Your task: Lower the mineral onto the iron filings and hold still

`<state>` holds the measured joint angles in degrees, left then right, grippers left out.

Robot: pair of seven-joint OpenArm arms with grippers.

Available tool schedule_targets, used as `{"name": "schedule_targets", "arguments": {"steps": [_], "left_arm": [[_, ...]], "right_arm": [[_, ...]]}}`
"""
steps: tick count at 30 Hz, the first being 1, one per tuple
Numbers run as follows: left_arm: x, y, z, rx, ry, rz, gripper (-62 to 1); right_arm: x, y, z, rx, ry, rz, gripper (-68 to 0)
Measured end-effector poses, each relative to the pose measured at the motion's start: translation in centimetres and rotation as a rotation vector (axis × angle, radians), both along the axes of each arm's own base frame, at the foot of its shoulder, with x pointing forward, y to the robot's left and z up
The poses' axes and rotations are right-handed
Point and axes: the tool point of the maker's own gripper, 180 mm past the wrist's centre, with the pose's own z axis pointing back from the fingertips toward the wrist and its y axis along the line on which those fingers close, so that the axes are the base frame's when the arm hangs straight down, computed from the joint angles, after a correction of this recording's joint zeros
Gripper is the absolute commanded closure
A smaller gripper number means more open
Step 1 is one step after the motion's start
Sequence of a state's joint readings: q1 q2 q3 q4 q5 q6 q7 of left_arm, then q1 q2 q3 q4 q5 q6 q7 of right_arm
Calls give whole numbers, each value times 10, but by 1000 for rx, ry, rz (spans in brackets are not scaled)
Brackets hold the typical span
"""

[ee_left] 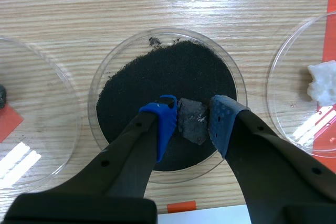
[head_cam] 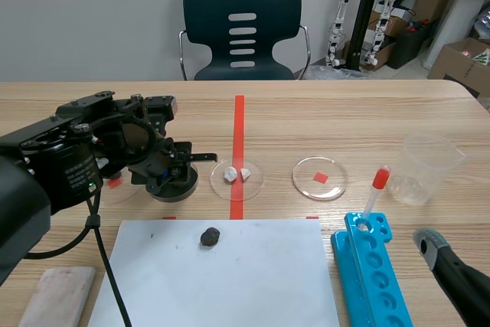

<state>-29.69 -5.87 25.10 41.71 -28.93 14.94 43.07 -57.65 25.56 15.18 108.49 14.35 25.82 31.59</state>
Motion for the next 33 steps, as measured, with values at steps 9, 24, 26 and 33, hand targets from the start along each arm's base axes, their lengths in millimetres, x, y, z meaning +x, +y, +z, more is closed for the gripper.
{"name": "schedule_targets", "arguments": {"steps": [9,24,26,33], "left_arm": [[-1,1,10,-4,-33,-48,-132],[-21,-23,116,-54,-505,-376,-132],[-34,-26,124,-73,-544,-427,-132],[-84,-27,150,-84,-673,-608,-132]], "right_arm": [[0,0,0,0,0,0,-679],[0,0,0,0,0,0,-679],[0,0,0,0,0,0,-679],[0,0,0,0,0,0,-679]]}}
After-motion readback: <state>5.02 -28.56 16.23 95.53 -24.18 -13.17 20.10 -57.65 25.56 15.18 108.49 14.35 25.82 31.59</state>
